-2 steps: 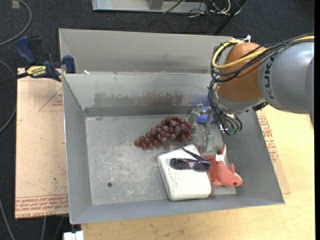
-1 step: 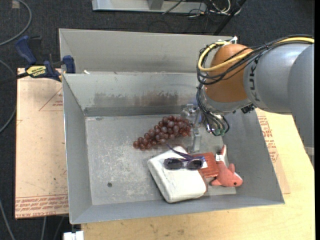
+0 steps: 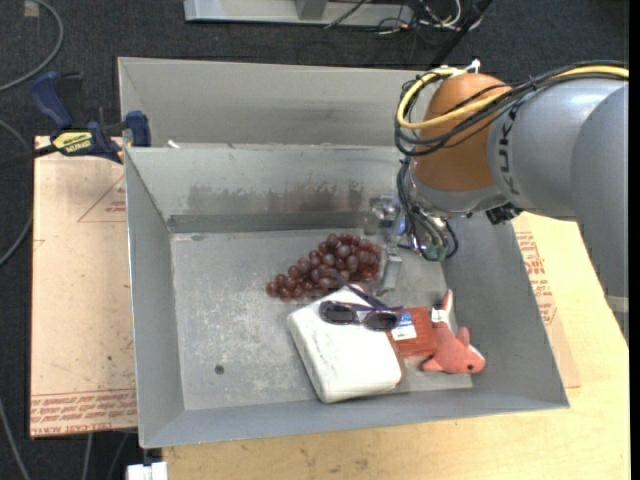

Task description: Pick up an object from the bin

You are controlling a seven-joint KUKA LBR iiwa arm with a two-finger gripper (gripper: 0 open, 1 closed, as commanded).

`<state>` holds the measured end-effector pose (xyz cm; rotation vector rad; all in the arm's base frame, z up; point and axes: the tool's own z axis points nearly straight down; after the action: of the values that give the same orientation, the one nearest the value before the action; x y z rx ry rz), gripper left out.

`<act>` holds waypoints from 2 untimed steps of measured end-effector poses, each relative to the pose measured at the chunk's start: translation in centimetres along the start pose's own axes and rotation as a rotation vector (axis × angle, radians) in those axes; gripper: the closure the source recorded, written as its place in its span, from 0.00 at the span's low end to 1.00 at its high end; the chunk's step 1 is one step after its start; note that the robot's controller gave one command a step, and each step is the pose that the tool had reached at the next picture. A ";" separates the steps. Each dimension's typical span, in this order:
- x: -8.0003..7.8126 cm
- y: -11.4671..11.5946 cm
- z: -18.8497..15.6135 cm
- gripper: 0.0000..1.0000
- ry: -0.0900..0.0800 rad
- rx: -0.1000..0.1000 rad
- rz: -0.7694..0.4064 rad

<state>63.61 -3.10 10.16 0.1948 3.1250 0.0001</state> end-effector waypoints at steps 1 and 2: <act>0.7 0.5 -0.3 0.00 -0.004 0.000 -0.061; 2.8 7.6 1.9 1.00 -0.007 -0.004 0.063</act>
Offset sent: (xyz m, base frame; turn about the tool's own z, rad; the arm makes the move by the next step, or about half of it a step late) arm -0.0201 0.0770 -0.0200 0.0664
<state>61.77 4.83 8.27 0.2925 3.1106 0.0066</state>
